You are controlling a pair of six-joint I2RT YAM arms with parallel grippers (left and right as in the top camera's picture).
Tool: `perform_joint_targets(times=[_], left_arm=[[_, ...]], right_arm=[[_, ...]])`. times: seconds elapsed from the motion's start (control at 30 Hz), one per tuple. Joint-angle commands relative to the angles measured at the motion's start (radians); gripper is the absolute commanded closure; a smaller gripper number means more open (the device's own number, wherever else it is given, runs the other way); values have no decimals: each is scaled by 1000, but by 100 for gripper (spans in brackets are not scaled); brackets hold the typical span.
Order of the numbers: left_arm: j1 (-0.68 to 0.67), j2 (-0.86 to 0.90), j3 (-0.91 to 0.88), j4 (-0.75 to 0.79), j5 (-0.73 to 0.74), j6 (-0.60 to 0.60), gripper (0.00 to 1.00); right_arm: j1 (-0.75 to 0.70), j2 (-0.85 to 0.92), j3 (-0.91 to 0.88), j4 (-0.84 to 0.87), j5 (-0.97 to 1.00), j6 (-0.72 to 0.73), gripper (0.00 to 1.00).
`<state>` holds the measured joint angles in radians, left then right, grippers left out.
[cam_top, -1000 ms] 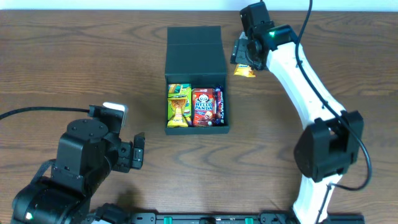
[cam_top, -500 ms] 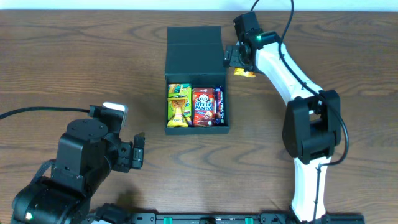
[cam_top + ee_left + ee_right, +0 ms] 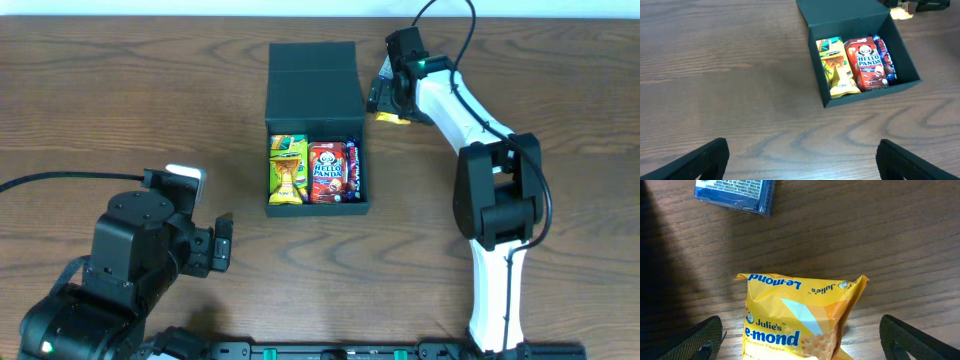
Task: Pack container
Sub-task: 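Grasp the yellow Julie's Le-mond pack with the right gripper and lift it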
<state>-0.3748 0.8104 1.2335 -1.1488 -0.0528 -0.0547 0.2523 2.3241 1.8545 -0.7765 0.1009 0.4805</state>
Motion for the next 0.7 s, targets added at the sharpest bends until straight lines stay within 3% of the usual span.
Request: perform_joint_targets(times=[0.0, 0.67], left_arm=[[2, 0, -3, -3, -9, -4, 5], [2, 0, -3, -3, -10, -4, 5]], right_arm=[[-4, 23, 11, 10, -4, -32, 1], [-5, 34, 10, 32, -16, -79, 7]])
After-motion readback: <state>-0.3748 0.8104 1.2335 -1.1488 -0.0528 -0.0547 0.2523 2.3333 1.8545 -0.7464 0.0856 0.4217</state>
